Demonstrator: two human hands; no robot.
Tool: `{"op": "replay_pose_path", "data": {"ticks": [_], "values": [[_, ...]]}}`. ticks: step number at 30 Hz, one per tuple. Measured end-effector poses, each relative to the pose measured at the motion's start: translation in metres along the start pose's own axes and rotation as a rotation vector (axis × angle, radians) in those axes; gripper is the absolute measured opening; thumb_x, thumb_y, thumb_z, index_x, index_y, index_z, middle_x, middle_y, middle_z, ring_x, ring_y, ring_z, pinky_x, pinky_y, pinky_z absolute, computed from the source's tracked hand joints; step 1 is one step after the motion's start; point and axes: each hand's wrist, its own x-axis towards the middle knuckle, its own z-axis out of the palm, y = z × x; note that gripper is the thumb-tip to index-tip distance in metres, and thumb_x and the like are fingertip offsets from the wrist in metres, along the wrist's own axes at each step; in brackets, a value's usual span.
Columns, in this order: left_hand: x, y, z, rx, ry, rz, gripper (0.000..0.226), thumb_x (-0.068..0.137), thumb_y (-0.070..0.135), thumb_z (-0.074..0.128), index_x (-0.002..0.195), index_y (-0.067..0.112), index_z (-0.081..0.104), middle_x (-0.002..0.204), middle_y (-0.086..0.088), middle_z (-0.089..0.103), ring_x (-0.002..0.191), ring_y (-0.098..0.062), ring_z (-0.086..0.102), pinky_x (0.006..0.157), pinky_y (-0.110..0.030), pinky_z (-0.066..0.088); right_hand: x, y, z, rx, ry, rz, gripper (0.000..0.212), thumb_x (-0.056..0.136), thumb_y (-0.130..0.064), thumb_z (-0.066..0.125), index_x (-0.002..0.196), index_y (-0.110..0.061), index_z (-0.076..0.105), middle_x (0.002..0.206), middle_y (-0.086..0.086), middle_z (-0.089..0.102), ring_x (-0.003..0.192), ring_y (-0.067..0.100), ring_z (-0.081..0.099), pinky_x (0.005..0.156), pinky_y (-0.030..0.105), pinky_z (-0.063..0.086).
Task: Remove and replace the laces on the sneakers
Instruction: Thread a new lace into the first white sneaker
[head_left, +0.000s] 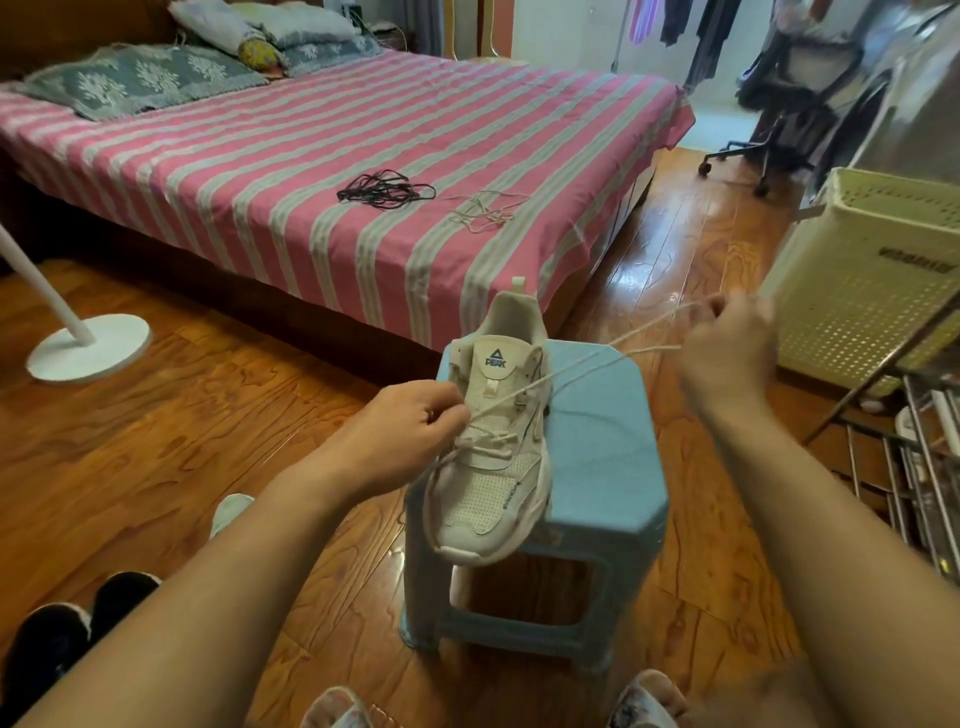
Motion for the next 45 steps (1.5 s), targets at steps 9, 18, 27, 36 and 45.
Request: {"op": "replay_pose_path", "data": {"ticks": [9,18,27,36,45], "values": [[-0.021,0.004,0.007,-0.06,-0.05,-0.138,0.067,0.079,0.032,0.087,0.121,0.034,0.036,0.106,0.007,0.057,0.091,-0.008,0.061,0.077,-0.027,0.054,-0.036,-0.016,0.028,0.123,-0.486,-0.138,0.025,0.089,-0.028,0.045,0.112,-0.031,0.055,0.106,0.008,0.063,0.092,0.033,0.066,0.085,0.053,0.056],[-0.023,0.009,0.003,0.072,-0.075,-0.185,0.024,0.084,0.04,0.081,0.088,0.025,0.063,0.102,0.011,0.056,0.085,-0.009,0.057,0.065,-0.019,0.041,-0.085,-0.042,0.037,0.103,-0.415,-0.928,0.01,0.081,-0.019,0.081,0.09,-0.021,0.078,0.114,0.005,0.062,0.114,0.03,0.044,0.086,0.045,0.049],[-0.023,0.007,-0.014,-0.106,-0.126,-0.176,0.011,0.097,0.035,0.066,0.092,0.025,0.068,0.094,0.009,0.074,0.089,-0.006,0.069,0.083,-0.031,0.054,-0.063,-0.039,0.034,0.215,-0.446,-0.402,0.007,0.091,-0.008,0.067,0.085,-0.013,0.067,0.1,0.0,0.061,0.093,0.016,0.058,0.089,0.032,0.049],[-0.003,-0.024,-0.016,0.139,0.274,-0.139,0.011,0.1,0.028,0.062,0.091,0.023,0.06,0.082,0.008,0.058,0.075,-0.012,0.054,0.064,-0.028,0.04,-0.065,-0.036,0.021,0.226,-0.643,-0.378,0.006,0.097,-0.017,0.062,0.093,-0.019,0.066,0.076,-0.01,0.061,0.069,0.012,0.058,0.071,0.034,0.051],[0.001,0.034,0.016,0.306,0.104,0.323,0.028,0.096,0.04,0.065,0.123,0.032,0.068,0.117,0.017,0.06,0.12,-0.004,0.04,0.103,-0.034,0.028,-0.053,-0.041,-0.058,0.454,-1.249,-0.206,0.012,0.093,-0.012,0.069,0.1,-0.019,0.076,0.074,-0.008,0.064,0.066,0.014,0.054,0.062,0.022,0.048]]}}
